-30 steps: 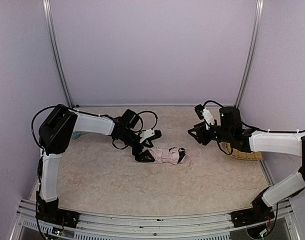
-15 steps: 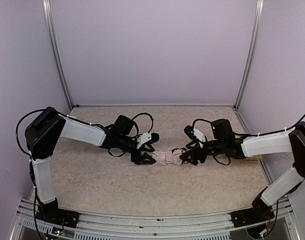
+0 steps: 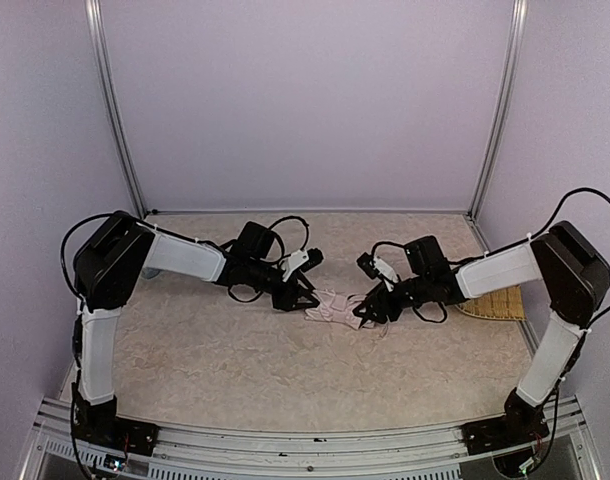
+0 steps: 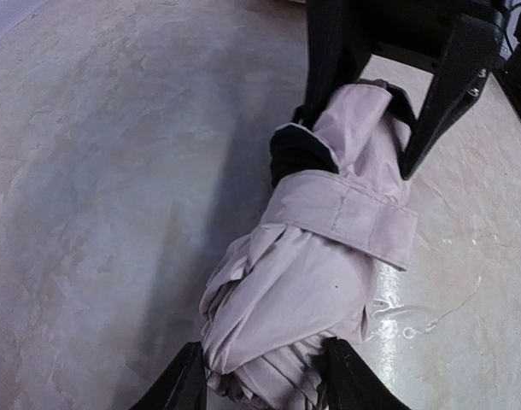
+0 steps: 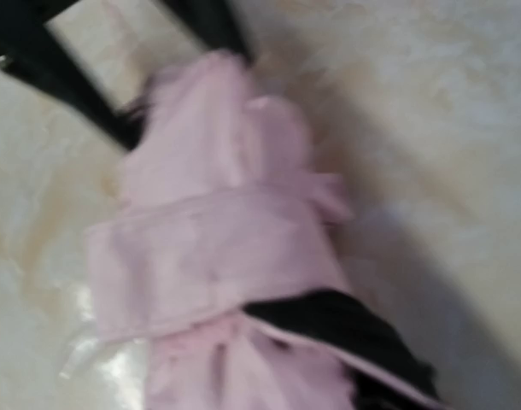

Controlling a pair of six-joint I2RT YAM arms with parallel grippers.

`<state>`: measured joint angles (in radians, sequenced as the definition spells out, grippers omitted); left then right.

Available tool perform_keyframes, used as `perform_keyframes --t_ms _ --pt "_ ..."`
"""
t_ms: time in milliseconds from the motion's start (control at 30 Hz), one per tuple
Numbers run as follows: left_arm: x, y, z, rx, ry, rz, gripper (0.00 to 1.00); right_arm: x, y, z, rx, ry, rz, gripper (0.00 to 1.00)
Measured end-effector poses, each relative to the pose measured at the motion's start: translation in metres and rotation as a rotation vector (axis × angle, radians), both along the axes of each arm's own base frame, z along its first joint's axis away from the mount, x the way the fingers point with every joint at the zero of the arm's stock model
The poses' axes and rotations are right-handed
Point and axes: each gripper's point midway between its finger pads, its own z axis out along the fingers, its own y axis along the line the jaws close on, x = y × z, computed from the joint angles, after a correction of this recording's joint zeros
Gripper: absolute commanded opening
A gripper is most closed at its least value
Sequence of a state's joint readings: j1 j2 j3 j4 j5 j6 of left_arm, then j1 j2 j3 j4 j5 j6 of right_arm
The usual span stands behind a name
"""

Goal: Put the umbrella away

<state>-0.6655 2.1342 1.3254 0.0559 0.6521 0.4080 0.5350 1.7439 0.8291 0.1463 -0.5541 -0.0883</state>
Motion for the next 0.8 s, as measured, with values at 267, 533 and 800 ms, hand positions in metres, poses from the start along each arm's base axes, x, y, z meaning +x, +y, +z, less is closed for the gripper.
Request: perform_keyframes --t_ms 267,533,800 --pt "0.048 -0.001 0.004 -0.029 0.033 0.124 0.53 -0.021 0.02 -0.006 0.13 0.261 0.043 0.53" --pt "0.042 -0.018 -0.008 -0.003 0.026 0.107 0.56 -0.07 0.042 -0.009 0.174 0.397 0.144 0.55" --pt "0.028 -0.025 -0.022 0.047 0.024 0.084 0.57 -0.085 0.035 -0.004 0.148 0.461 0.138 0.58"
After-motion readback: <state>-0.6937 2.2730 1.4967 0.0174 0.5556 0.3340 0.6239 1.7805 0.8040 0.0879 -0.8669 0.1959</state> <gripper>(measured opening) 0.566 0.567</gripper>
